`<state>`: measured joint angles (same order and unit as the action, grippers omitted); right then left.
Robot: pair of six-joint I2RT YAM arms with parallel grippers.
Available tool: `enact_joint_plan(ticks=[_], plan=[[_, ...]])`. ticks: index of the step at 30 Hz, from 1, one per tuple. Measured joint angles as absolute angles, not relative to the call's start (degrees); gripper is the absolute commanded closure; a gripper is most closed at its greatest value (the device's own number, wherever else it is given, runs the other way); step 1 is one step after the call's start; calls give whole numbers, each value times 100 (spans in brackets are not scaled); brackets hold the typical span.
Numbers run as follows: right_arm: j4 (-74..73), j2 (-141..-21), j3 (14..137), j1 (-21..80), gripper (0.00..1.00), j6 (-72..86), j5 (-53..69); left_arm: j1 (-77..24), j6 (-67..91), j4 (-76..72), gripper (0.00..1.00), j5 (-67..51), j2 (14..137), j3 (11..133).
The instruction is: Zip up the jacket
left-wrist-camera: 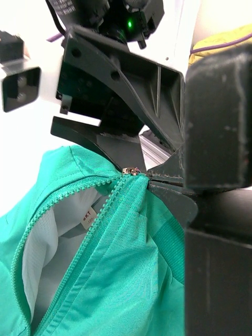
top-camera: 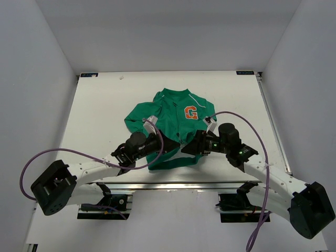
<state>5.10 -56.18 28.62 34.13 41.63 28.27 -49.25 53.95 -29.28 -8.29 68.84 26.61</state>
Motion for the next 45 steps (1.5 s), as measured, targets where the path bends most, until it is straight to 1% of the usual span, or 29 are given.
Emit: enact_joint_plan(ticks=[4,8,11,12,16,18,21,26,28,30,33,37,40,41,45], plan=[[668,-5599,2783,3413,35,4169,2832,-4925,5446,-3004,100,-829,6884,2661],[963,-5690,2783,3413,38,4165,2849,-4925,5470,-3076,100,-834,6884,2661],[1194,-5787,2757,3413,45,4163,2873,-4925,5481,-3127,100,-838,6884,2661],[1245,-5819,2755,3413,49,4165,2875,-4925,5492,-3138,100,-838,6884,2661],[1396,-5942,2753,3413,59,4154,2899,-4925,5498,-3181,100,-845,6884,2661],[1422,-5961,2753,3413,66,4158,2910,-4925,5498,-3177,100,-845,6884,2661],[1496,-5961,2753,3413,69,4163,2936,-4925,5498,-3177,100,-843,6886,2661],[1575,-5961,2753,3413,70,4165,3004,-4925,5496,-3177,100,-843,6886,2661],[1608,-5961,2751,3413,68,4163,3020,-4925,5494,-3177,100,-843,6886,2661],[1653,-5961,2751,3413,59,4167,3024,-4925,5494,-3177,100,-843,6886,2661],[1680,-5961,2751,3413,56,4145,3028,-4925,5494,-3179,100,-854,6886,2661],[1691,-5961,2751,3413,57,4132,3030,-4925,5492,-3177,100,-860,6886,2661],[1704,-5961,2751,3413,66,4093,3039,-4925,5492,-3177,100,-862,6886,2659],[1710,-5961,2751,3413,72,4080,3044,-4925,5492,-3177,100,-862,6886,2659],[1712,-5961,2751,3413,84,4025,3061,-4925,5492,-3175,100,-858,6886,2659]])
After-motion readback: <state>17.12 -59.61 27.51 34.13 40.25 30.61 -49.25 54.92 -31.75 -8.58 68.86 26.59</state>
